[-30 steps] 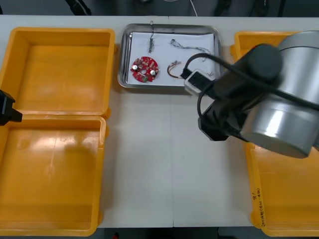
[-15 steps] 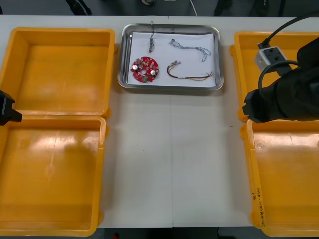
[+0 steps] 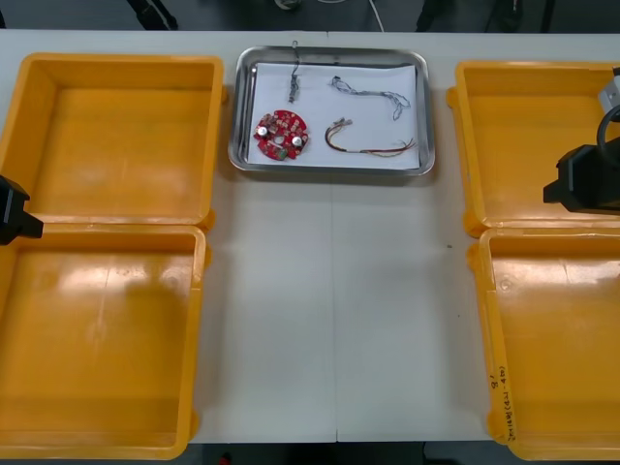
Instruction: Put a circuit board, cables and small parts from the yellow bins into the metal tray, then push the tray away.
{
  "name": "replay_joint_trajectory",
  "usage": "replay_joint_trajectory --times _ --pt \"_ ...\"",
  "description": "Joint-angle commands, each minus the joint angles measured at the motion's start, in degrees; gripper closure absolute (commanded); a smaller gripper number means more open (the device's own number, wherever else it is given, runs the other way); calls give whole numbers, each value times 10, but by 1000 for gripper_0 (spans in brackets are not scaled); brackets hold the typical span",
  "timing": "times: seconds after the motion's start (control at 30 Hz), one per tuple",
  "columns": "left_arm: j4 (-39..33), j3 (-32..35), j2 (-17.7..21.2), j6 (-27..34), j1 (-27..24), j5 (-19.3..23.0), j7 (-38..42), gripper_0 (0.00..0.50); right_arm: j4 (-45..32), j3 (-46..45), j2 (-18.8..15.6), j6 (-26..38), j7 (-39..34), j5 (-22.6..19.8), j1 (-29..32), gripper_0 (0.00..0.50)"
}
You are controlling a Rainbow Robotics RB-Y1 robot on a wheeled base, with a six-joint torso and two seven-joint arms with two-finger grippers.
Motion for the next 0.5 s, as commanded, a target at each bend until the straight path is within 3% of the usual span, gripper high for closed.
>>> replay_joint_trajectory --times 0.03,0.23,0.5 --pt "-12 16 27 3 8 -5 -59 0 13 -50 -43 2 16 -26 37 0" --pt "-12 16 27 3 8 -5 -59 0 25 -101 -66 2 32 -65 91 0" --pt "-12 16 27 3 8 -5 -59 0 25 -113 -76 -9 54 -58 117 0"
